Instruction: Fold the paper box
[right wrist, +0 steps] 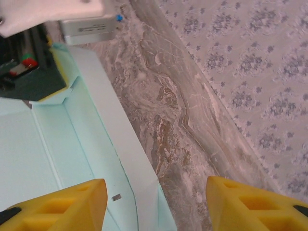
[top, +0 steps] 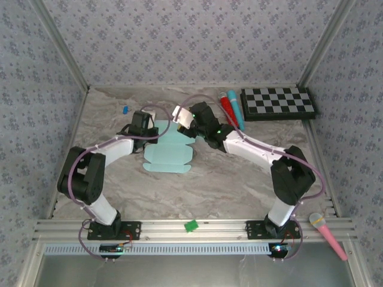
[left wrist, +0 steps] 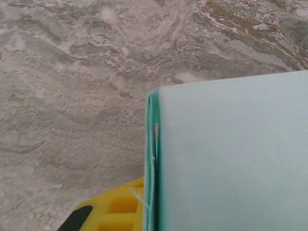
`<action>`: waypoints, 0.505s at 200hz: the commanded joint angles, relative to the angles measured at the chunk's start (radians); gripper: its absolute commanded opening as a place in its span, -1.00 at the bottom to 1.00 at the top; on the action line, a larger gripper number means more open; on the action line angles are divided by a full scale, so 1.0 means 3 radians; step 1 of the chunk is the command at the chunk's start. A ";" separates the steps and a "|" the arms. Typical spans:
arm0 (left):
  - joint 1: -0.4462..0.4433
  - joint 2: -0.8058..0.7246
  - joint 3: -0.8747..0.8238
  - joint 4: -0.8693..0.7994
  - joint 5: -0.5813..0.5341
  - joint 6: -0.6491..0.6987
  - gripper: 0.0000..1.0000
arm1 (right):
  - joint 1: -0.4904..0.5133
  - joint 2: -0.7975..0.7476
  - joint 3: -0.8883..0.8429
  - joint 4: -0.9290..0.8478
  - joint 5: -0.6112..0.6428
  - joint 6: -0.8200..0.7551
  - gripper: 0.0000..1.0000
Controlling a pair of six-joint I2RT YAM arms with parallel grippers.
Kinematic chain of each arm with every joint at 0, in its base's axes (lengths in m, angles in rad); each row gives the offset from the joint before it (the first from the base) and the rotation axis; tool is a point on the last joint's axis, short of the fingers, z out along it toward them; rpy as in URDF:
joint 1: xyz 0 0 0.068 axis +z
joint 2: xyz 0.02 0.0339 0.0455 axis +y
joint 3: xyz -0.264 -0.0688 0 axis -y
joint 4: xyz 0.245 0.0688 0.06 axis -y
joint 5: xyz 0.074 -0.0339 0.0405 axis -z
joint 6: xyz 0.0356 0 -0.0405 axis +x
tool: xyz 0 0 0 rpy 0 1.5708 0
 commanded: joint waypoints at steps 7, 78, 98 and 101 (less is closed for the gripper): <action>-0.0029 -0.0227 0.0013 -0.0399 -0.0335 -0.0368 -0.98 | -0.0080 -0.0083 0.0247 -0.0533 0.0164 0.0925 0.16; -0.0034 -0.0406 0.0249 -0.1100 -0.0107 -0.0840 -1.00 | -0.0316 0.0086 0.0819 -0.1550 -0.0106 0.2006 0.14; -0.0031 -0.0460 0.0292 -0.1210 -0.0099 -0.0856 -1.00 | -0.0376 0.0155 0.0941 -0.1636 -0.0100 0.2139 -0.01; -0.0036 -0.0468 0.0292 -0.1218 -0.0096 -0.0856 -1.00 | -0.0379 0.0171 0.0961 -0.1648 -0.0079 0.2152 -0.04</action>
